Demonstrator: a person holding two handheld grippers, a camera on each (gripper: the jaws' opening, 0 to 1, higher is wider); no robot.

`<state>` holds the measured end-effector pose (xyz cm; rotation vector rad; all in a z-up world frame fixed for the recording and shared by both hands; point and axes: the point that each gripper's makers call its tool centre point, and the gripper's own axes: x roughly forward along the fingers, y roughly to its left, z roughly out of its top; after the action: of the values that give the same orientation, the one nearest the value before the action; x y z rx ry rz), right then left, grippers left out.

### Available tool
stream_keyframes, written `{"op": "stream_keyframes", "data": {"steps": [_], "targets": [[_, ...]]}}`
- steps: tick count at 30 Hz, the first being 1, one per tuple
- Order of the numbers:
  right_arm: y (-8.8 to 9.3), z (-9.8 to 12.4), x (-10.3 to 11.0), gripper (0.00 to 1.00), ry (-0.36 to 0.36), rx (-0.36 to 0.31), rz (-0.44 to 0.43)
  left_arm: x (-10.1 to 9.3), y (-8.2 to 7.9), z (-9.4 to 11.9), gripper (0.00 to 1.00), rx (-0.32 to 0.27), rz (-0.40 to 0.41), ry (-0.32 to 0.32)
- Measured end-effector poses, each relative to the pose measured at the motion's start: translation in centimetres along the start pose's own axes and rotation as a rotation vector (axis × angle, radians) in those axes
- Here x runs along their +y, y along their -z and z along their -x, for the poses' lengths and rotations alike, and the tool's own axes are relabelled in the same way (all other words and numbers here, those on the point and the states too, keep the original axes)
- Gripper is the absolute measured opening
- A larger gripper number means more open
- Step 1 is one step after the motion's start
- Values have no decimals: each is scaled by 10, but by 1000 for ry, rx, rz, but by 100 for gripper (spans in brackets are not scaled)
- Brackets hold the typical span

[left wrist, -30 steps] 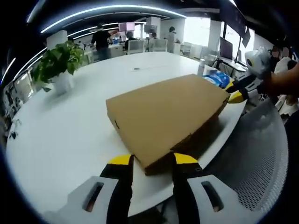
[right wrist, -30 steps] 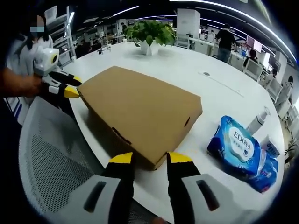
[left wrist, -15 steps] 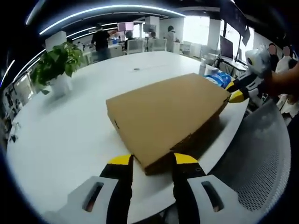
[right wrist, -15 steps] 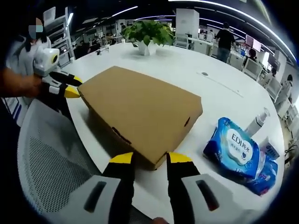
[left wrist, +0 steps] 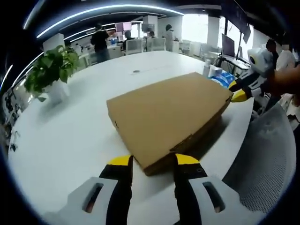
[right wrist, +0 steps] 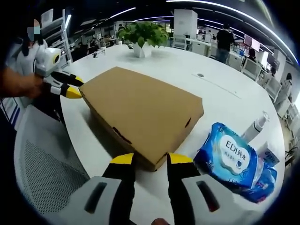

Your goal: Operate the shoe box by opening the lid, removing the specified soft item, and placing it in the target area until the item is outside and the box remains undamaged.

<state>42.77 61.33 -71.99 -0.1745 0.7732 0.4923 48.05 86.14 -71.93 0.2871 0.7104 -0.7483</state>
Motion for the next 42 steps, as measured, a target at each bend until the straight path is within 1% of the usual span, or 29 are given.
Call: {"op": "stream_keyframes", "data": {"steps": [17,26,34,39,42], "targets": [[-14,-13,-42,23,23,-10,4,5,-29,-32,33,8,-33,10],[-21,-20,-57,23,32,-13,4,11,-42,-45,33,3,-30,12],[-23,-23,-62,23,32,-15,9,13,-44,-49,33,3,-40,14],[-21,-23,-63,22,34,-10,6,14,-42,-49,31,4,-27,8],[-17,-20,-64,26,46,-8,-10,14,-41,-47,34,8,-20,5]]}}
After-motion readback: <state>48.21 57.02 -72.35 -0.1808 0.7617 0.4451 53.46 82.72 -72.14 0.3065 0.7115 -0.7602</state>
